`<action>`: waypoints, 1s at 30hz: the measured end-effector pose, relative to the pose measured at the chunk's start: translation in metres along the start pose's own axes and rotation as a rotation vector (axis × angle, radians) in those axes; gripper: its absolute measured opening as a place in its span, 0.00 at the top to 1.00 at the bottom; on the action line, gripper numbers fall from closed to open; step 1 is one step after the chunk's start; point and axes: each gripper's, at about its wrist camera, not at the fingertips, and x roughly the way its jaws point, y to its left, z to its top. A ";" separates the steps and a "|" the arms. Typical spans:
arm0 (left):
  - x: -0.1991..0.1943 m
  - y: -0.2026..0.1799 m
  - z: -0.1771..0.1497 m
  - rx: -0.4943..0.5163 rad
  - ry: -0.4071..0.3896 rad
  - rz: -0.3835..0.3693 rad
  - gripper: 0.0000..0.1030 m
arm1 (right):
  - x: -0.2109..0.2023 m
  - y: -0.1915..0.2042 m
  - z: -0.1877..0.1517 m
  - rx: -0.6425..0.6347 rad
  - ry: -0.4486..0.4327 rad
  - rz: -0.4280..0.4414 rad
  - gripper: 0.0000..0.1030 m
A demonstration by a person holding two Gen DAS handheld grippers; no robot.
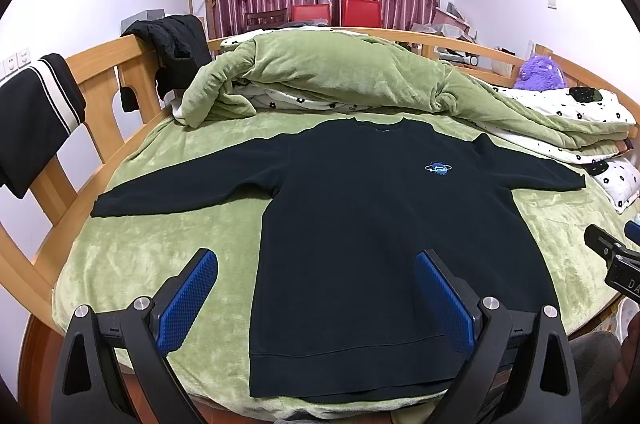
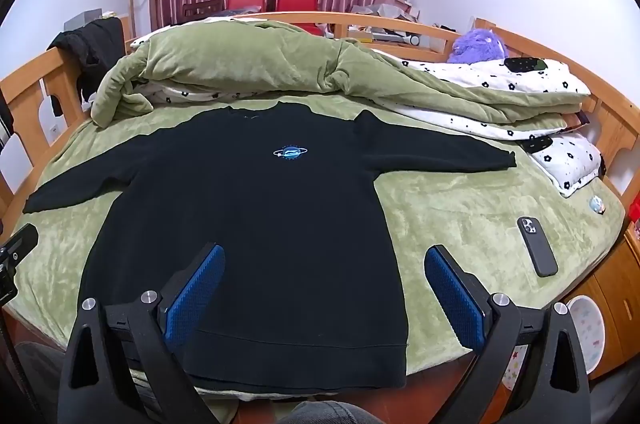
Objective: Fold small clothes
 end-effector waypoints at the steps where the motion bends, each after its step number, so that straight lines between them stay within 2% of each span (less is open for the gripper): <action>1: 0.000 0.001 0.000 0.000 0.000 -0.002 0.03 | 0.000 0.000 0.000 0.001 0.000 0.000 0.04; 30: -0.001 -0.008 -0.003 0.000 -0.004 -0.016 0.03 | 0.002 0.000 -0.003 0.006 0.005 0.004 0.04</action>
